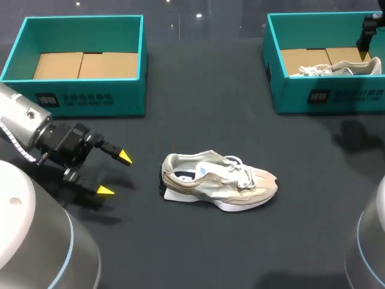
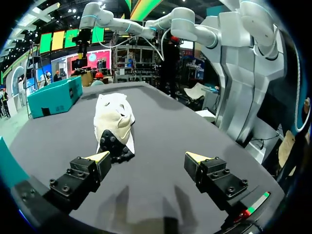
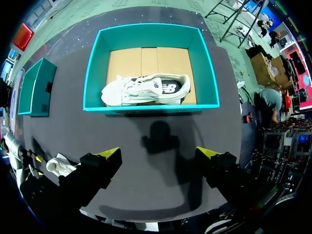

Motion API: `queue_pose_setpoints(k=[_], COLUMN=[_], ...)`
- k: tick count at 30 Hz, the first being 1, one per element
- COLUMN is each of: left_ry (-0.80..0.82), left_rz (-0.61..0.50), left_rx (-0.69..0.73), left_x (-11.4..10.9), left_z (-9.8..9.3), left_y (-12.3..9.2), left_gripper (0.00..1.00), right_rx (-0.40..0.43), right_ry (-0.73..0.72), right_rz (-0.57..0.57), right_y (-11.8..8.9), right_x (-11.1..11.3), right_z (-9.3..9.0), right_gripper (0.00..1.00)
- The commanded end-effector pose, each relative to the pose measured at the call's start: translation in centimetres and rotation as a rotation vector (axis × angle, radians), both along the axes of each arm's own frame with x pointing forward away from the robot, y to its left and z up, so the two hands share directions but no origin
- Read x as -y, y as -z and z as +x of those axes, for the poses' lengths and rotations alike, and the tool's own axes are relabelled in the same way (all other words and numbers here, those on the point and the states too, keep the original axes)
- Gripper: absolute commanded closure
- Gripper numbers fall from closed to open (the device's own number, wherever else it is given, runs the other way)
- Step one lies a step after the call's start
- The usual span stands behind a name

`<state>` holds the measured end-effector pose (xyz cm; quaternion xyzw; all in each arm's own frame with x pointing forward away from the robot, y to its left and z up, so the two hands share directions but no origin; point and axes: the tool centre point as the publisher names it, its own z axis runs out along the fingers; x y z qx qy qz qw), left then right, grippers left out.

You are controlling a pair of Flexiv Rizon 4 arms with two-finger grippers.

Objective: Take the shoe out of the shoebox, open the shoe tongue, remove and reinsert the insole, then place the shoe into the shoebox

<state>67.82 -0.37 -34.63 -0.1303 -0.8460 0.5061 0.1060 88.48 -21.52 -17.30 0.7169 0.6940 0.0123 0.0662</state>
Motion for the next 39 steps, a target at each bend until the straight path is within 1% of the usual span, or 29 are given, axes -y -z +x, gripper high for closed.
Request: queue_pose_setpoints(k=[1, 3, 6, 9, 14, 25, 26, 27, 31, 35, 39], left_ry=[-0.079, -0.142, -0.242, -0.260, -0.244, -0.244, -0.248, -0.236, -0.272, -0.297, -0.309], left_rz=[-0.018, -0.102, -0.137, -0.170, -0.275, -0.275, -0.269, -0.287, -0.318, -0.327, -0.324], left_rx=[0.023, -0.022, -0.025, -0.027, -0.031, -0.031, -0.021, -0.032, -0.039, -0.047, -0.062], left_x=[-0.1, -0.6, -0.9, -0.9, -0.9, -0.9, -0.7, -0.4, 0.0, 0.3, 1.3], left_z=[-0.3, 0.0, 0.7, 1.0, 1.2, 1.2, 1.3, 1.2, 2.0, 2.8, 3.2], left_y=[0.3, 1.0, 2.0, 2.6, 3.3, 3.3, 3.5, 3.8, 4.1, 4.4, 4.6], left_gripper=[0.00, 0.00, 0.00, 0.00, 0.00, 0.00, 0.00, 0.00, 0.00, 0.00, 0.00], right_rx=[-0.001, -0.001, -0.001, -0.001, -0.001, -0.001, -0.001, -0.001, -0.001, -0.001, -0.001], right_ry=[0.001, 0.001, 0.001, 0.001, 0.001, 0.001, 0.001, 0.001, 0.001, 0.001, 0.001], right_rz=[-0.001, -0.001, -0.001, -0.001, -0.001, -0.001, -0.001, -0.001, -0.001, -0.001, -0.001], right_y=[0.0, 0.0, 0.0, 0.0, 0.0, 0.0, 0.0, 0.0, 0.0, 0.0, 0.0], right_x=[-0.1, -0.1, -0.1, -0.1, -0.1, -0.1, -0.1, -0.1, -0.1, -0.1, -0.1], right_z=[0.0, 0.0, 0.0, 0.0, 0.0, 0.0, 0.0, 0.0, 0.0, 0.0, 0.0], right_gripper=[0.00, 0.00, 0.00, 0.00, 0.00, 0.00, 0.00, 0.00, 0.00, 0.00, 0.00])
